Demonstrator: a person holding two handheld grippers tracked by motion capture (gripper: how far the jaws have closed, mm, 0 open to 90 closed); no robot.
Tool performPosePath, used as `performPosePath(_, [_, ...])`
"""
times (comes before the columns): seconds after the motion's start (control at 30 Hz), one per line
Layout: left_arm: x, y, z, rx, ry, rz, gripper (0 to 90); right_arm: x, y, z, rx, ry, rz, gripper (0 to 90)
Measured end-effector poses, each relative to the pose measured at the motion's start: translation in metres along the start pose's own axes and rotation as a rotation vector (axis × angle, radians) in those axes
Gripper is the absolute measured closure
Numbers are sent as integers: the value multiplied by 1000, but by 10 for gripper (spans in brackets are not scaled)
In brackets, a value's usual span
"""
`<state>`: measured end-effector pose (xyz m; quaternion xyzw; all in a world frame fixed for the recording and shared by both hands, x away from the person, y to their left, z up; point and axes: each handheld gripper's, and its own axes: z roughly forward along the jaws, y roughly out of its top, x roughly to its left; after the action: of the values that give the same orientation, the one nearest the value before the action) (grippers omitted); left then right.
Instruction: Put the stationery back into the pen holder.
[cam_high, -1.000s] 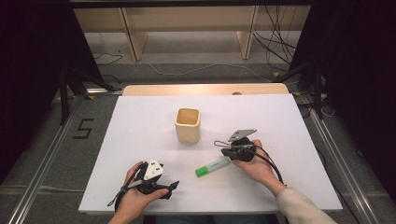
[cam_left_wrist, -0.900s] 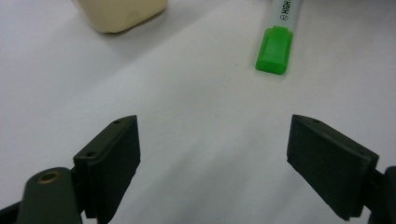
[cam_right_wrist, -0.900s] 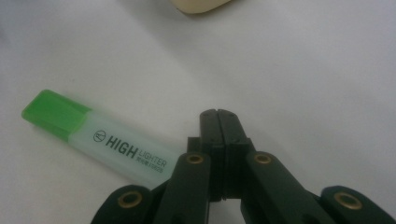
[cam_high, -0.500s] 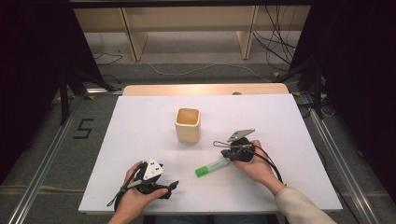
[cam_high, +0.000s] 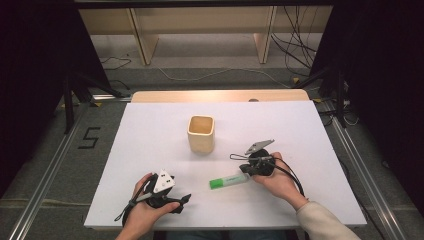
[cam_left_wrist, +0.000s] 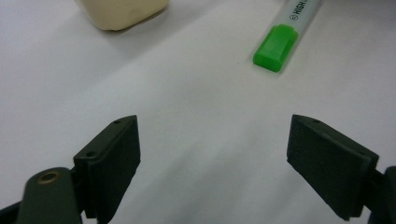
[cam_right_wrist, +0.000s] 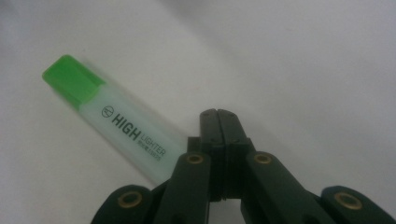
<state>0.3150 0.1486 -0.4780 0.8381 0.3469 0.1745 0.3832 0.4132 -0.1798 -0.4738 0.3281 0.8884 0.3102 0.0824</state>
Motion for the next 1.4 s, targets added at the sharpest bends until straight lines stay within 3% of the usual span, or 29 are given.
performPosePath(0.33, [0, 0, 0, 0, -1, -2, 171, 6, -11, -6, 50, 18, 1, 900])
performPosePath(0.53, [0, 0, 0, 0, -3, -7, 171, 12, -17, -11, 67, 27, -23, 900])
performPosePath(1.1, [0, 0, 0, 0, -1, -6, 171, 30, -28, -20, 91, 43, -66, 900])
performPosePath(1.4, [0, -1, 0, -1, 0, -7, 172, 32, -30, -21, 90, 51, -69, 900])
